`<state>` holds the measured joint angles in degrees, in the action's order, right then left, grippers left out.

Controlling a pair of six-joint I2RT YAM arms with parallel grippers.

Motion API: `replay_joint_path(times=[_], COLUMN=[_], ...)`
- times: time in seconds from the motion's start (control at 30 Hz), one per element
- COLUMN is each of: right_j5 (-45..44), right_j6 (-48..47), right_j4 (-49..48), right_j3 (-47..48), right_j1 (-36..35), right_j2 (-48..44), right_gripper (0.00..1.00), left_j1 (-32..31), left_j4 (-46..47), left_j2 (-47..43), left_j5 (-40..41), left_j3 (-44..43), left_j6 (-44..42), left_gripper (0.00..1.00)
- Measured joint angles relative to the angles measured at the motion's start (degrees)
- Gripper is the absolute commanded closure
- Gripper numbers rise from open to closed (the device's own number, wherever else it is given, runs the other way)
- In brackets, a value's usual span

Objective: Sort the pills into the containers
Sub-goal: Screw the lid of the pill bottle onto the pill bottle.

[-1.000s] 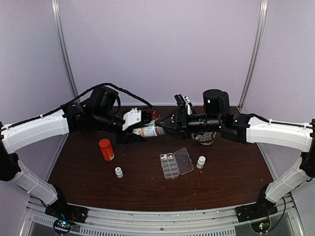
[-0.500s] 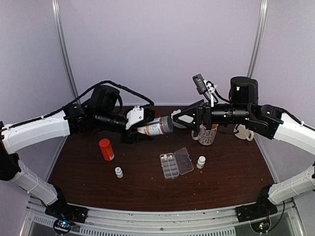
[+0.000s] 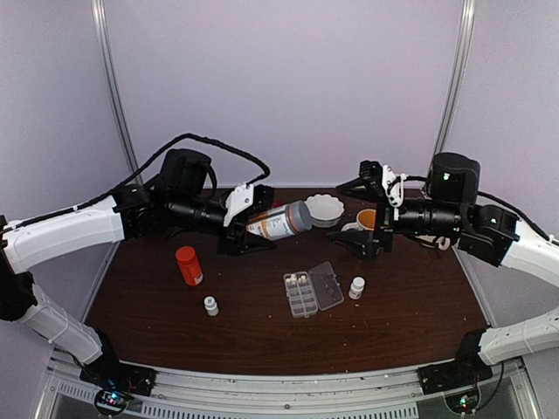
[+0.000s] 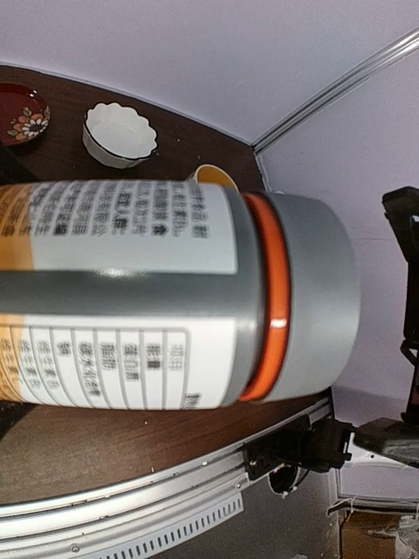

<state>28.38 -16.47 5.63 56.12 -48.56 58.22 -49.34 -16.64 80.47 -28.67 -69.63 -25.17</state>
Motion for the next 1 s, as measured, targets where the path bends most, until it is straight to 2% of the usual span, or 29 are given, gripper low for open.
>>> replay_joint_path(times=[0.13, 0.33, 1.0], right_j5=[2.0, 4.2, 4.7], right_j6=[-12.6, -21.0, -25.7], right_j4=[6.0, 10.6, 14.3], right_j3=[4.5, 8.1, 12.5], right_j1=[-1.3, -2.7, -4.4], right_j2=[3.9, 7.3, 13.5], right_gripper=[0.03, 0.05, 0.28], left_j1=[0.0, 0.0, 0.0], left_j4=[0.1, -0.2, -3.1], left_j2=[0.0, 0.8, 1.6], left_j5=[-1.2, -2.6, -7.1], left_j3=[0.0, 0.0, 0.0], left_j6=[0.7, 0.8, -0.2], left_gripper=[1.00, 1.00, 1.00])
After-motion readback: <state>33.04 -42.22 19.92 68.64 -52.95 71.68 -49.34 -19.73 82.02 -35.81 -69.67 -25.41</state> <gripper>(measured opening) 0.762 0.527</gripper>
